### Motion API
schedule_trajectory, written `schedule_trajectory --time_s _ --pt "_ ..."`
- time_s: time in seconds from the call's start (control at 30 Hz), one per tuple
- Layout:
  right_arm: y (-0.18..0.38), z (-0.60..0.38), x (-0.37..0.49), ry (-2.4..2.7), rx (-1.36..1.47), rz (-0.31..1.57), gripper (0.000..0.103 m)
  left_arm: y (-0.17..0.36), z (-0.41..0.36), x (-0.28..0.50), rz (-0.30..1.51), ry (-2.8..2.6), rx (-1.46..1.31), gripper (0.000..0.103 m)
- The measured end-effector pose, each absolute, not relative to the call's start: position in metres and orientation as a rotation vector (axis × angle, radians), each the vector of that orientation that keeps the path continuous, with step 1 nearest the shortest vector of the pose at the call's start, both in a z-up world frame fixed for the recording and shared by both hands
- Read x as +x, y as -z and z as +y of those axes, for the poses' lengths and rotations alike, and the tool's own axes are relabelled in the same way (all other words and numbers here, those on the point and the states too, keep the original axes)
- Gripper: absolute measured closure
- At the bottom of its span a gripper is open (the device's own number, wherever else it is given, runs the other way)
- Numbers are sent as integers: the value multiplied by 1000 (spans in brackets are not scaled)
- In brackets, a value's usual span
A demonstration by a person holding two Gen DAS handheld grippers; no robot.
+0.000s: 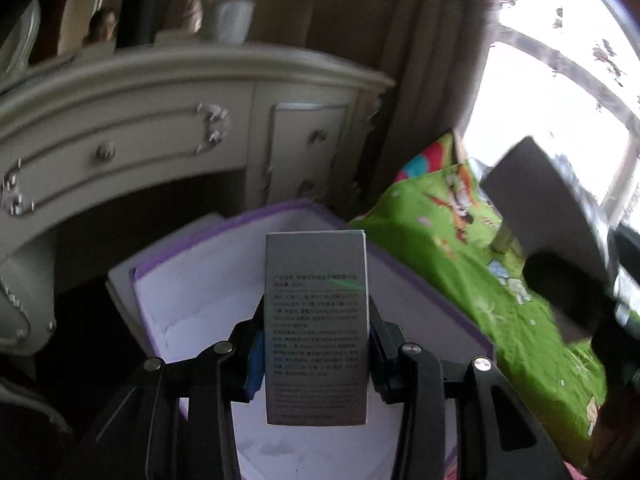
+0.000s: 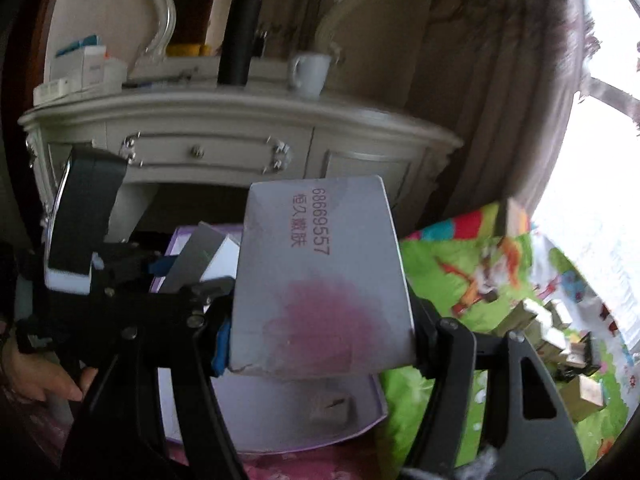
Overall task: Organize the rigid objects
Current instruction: 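Open both tools to drop the boxes into the bin, then move both open tools back over the table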
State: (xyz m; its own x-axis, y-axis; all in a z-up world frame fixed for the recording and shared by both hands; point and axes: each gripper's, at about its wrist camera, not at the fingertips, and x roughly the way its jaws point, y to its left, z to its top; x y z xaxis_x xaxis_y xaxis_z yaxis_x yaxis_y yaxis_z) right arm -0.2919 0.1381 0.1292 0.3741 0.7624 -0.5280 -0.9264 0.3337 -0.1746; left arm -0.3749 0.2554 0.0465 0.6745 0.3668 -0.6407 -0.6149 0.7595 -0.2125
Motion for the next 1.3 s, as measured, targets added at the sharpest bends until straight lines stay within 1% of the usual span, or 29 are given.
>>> schedule_trajectory --time_s 0.3,0.57,0.63,0.67,0.7,0.77,0.8,0.83,0.9,1.03,1.13,1.3 --pt "-70 180 -297 -1208 -599 601 33 -8 283 -370 755 -610 -560 60" --pt "-39 189 -299 -1230 -645 703 33 9 298 -367 811 -636 -634 60" --pt "-34 193 -299 -1239 -672 737 31 10 301 -365 834 -651 -651 59" --pt "-31 194 -298 -1237 -680 755 28 12 303 -364 853 -664 -665 50" --pt "-30 193 -295 -1230 -675 771 26 12 304 -363 865 -677 -675 35" --pt "-32 187 -287 -1230 -634 791 25 11 305 -362 868 -684 -694 27" --pt "-36 180 -282 -1221 -602 794 24 10 304 -361 876 -696 -688 20" --pt "-40 174 -275 -1208 -572 791 21 8 303 -357 884 -714 -673 17" --pt "-51 155 -258 -1171 -501 784 18 5 298 -350 889 -719 -649 16" --pt "-64 93 -212 -1019 -352 773 15 -2 282 -326 918 -681 -590 16" --pt "-59 34 -174 -852 -264 788 14 -8 264 -304 913 -595 -562 16" --pt "-31 -86 -110 -516 -26 888 14 -16 205 -235 938 -374 -426 16"
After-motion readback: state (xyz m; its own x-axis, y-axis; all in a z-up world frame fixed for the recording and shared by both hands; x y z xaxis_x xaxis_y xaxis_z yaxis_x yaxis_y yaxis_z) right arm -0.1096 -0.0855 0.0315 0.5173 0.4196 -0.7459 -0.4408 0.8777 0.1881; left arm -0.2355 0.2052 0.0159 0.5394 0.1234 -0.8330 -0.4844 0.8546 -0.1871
